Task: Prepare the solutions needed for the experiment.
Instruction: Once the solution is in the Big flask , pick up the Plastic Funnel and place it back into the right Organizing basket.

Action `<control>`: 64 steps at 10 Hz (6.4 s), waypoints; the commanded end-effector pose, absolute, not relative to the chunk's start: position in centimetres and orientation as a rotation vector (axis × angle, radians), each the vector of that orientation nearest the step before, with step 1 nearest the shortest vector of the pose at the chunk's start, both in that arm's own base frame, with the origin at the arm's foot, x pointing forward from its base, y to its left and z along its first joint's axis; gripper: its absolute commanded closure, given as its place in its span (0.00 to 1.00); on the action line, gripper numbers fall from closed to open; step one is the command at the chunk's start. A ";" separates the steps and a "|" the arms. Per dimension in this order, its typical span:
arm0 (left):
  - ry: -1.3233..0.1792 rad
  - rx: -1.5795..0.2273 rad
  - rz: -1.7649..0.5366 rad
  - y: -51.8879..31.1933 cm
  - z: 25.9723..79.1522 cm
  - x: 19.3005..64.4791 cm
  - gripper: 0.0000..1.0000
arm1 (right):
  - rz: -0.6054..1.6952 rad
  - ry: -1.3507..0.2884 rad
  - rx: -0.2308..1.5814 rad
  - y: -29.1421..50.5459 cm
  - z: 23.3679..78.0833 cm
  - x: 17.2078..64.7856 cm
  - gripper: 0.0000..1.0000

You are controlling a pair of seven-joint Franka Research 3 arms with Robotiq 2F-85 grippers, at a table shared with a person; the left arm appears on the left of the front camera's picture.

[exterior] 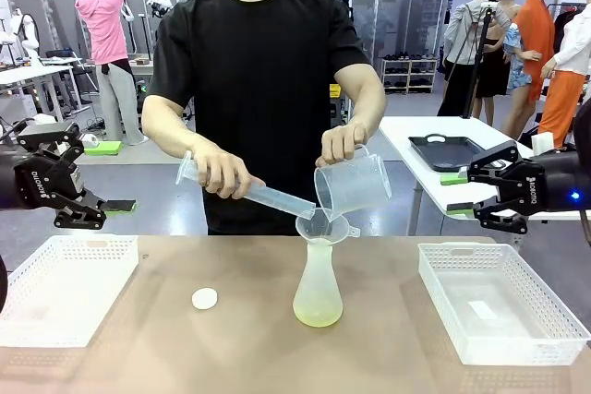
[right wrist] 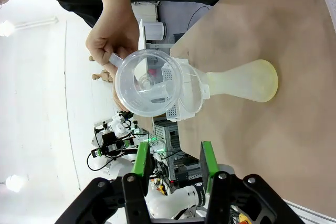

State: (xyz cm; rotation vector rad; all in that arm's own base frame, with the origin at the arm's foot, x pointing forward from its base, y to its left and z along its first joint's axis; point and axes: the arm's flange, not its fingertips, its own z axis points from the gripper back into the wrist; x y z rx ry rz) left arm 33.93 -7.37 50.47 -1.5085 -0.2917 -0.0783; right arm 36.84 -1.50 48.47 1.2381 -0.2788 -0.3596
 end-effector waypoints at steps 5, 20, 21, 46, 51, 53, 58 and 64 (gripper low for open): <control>-0.294 -1.535 -0.074 -7.7 50.8 33.9 0.00 | -0.371 -0.280 1.254 -1.2 48.6 36.6 0.50; -0.294 -1.535 -0.074 -7.7 50.8 33.9 0.00 | -0.293 -0.261 1.207 0.9 50.0 37.0 0.50; -0.294 -1.535 -0.074 -7.7 50.8 33.9 0.00 | -0.299 -0.265 1.208 0.8 50.0 36.9 0.50; -0.294 -1.535 -0.074 -7.7 50.8 33.9 0.00 | -0.402 -0.278 0.361 20.4 50.3 43.6 0.50; -0.294 -1.535 -0.074 -7.7 50.8 33.9 0.00 | -0.372 -0.264 0.423 19.0 49.8 43.3 0.50; -0.294 -1.535 -0.074 -7.7 50.8 33.9 0.00 | -0.307 -0.301 0.403 19.7 50.3 43.2 0.50; -0.294 -1.535 -0.074 -7.7 50.8 33.9 0.00 | -0.350 -0.307 0.231 23.6 49.8 43.1 0.50; -0.294 -1.535 -0.074 -7.7 50.8 33.9 0.00 | -0.402 -0.360 0.198 26.3 48.6 43.9 0.50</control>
